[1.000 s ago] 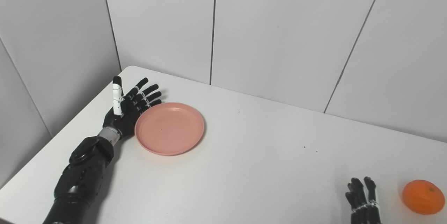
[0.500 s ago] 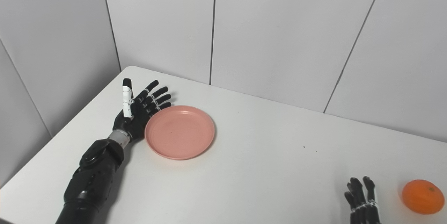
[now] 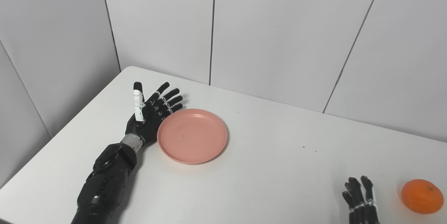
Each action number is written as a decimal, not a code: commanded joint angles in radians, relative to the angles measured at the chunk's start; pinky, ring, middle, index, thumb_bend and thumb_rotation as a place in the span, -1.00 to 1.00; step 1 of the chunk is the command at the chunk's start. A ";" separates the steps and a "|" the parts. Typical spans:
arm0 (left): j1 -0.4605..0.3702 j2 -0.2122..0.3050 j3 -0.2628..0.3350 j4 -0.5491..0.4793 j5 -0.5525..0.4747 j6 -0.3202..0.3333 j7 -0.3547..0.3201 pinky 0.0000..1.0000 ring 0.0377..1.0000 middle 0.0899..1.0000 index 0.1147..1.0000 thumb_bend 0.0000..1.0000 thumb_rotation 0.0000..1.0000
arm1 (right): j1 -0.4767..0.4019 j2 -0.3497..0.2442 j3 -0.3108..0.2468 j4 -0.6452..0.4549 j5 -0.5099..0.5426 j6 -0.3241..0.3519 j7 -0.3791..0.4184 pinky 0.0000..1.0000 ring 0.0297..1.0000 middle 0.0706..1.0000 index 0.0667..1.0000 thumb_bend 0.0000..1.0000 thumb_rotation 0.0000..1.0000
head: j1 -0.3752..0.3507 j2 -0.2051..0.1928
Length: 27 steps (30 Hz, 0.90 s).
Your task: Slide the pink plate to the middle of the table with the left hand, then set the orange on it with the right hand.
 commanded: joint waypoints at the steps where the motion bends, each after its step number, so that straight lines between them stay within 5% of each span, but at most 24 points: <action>1: -0.005 -0.018 -0.009 -0.003 0.007 0.000 0.016 0.68 0.65 0.63 0.82 1.00 1.00 | 0.015 -0.026 -0.022 0.123 -0.015 0.033 0.005 0.87 0.86 0.83 0.92 0.62 1.00 | -0.003 0.002; 27: 0.018 -0.095 -0.044 -0.032 0.035 -0.010 0.073 0.65 0.59 0.55 0.78 1.00 0.99 | 0.009 0.019 -0.001 0.112 -0.106 0.012 -0.026 0.76 0.77 0.78 0.87 0.63 1.00 | -0.125 0.069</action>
